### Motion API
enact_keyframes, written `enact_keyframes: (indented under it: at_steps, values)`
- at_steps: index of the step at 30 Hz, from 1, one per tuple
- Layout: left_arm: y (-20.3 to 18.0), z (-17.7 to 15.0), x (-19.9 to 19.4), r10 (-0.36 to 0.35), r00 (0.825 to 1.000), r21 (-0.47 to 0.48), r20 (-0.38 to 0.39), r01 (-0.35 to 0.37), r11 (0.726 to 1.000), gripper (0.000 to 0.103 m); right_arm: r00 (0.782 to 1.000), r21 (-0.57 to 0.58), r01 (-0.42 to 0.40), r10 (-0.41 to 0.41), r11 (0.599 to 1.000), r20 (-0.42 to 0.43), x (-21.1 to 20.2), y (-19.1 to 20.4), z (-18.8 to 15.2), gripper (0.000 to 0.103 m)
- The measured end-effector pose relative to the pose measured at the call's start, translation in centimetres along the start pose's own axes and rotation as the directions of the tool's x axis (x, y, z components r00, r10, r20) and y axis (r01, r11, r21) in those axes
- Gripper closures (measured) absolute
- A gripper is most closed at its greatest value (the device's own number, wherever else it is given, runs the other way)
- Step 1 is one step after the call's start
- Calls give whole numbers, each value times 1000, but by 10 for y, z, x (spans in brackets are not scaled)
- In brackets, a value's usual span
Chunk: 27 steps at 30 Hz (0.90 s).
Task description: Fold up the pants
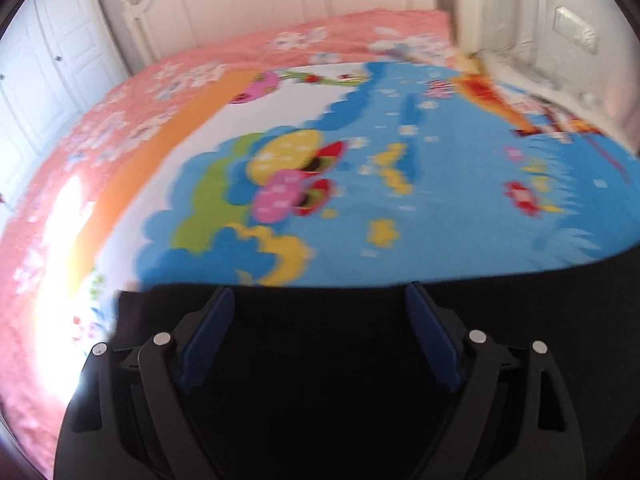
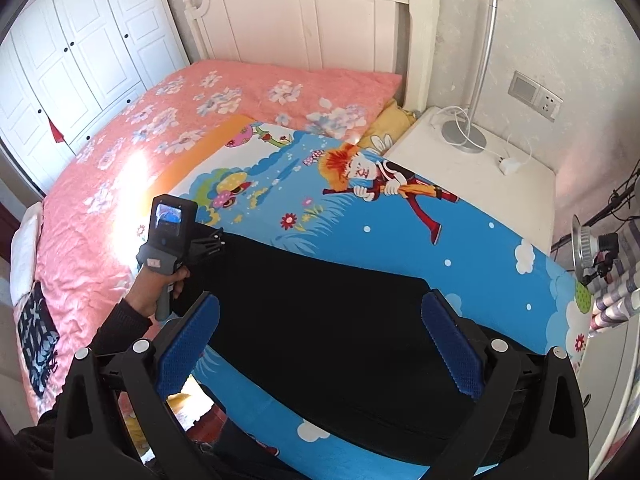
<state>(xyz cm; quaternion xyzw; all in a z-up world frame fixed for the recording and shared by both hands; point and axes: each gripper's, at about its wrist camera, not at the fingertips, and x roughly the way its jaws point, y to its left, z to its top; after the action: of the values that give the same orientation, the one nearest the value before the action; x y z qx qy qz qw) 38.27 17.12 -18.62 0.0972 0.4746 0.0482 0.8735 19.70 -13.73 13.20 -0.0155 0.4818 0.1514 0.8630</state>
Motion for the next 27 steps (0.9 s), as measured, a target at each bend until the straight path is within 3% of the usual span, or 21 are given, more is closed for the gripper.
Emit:
enact_keyframes:
  at_steps: [1, 5, 7, 8, 10, 11, 12, 13, 15, 17, 19, 22, 24, 26, 27]
  values:
    - [9, 3, 7, 38, 999, -17, -13, -39, 999, 19, 1000, 0, -10, 10, 1000, 4, -1, 1, 0, 5]
    - [26, 3, 23, 78, 996, -16, -40, -79, 997, 19, 1000, 0, -21, 21, 1000, -7, -1, 2, -8, 5]
    - [32, 5, 25, 89, 995, -6, -40, -89, 996, 19, 998, -25, -53, 54, 998, 37, 1, 8, -18, 5]
    - [37, 6, 26, 158, 987, 11, -38, -158, 987, 19, 998, -24, -45, 46, 999, 48, 6, 10, -21, 5]
    - [57, 8, 32, 251, 967, 3, -37, -251, 968, 22, 1000, -40, -25, 26, 999, 17, 42, 13, -31, 5]
    - [74, 10, 35, 271, 961, -37, -53, -273, 961, 31, 1000, -49, -24, 24, 998, -16, 66, 13, -36, 5]
    - [102, 8, 34, 274, 958, -121, -82, -282, 952, 32, 999, -57, -23, 21, 998, -41, 88, 13, -40, 5]
    - [122, 5, 25, 238, 969, -211, -71, -247, 946, 39, 998, -64, -22, 17, 998, -68, 112, 13, -43, 5]
    - [148, -6, -7, 275, 961, -302, 20, -256, 918, 42, 992, -68, -36, 27, 997, -122, 166, 13, -49, 5]
    - [153, -21, -26, 260, 964, -275, 61, -234, 932, 32, 993, -65, -28, 20, 998, -118, 204, 15, -52, 5]
    - [157, -44, -36, 144, 988, -281, 57, -122, 952, 31, 997, -96, 10, -17, 995, -70, 222, 19, -49, 5]
    - [160, -82, -52, 117, 990, -307, 78, -87, 948, 31, 999, -84, 40, -41, 996, -15, 250, 18, -45, 5]
    - [164, -106, -57, 53, 995, -342, 79, -22, 940, 32, 997, -73, 80, -81, 994, -12, 270, 16, -46, 5]
    - [159, -121, -52, 66, 996, -346, 66, -39, 937, 33, 988, -92, 148, -151, 985, -25, 290, 17, -51, 5]
    - [160, -130, -49, 107, 993, -336, 54, -83, 938, 34, 982, -97, 179, -183, 979, -42, 300, 15, -55, 5]
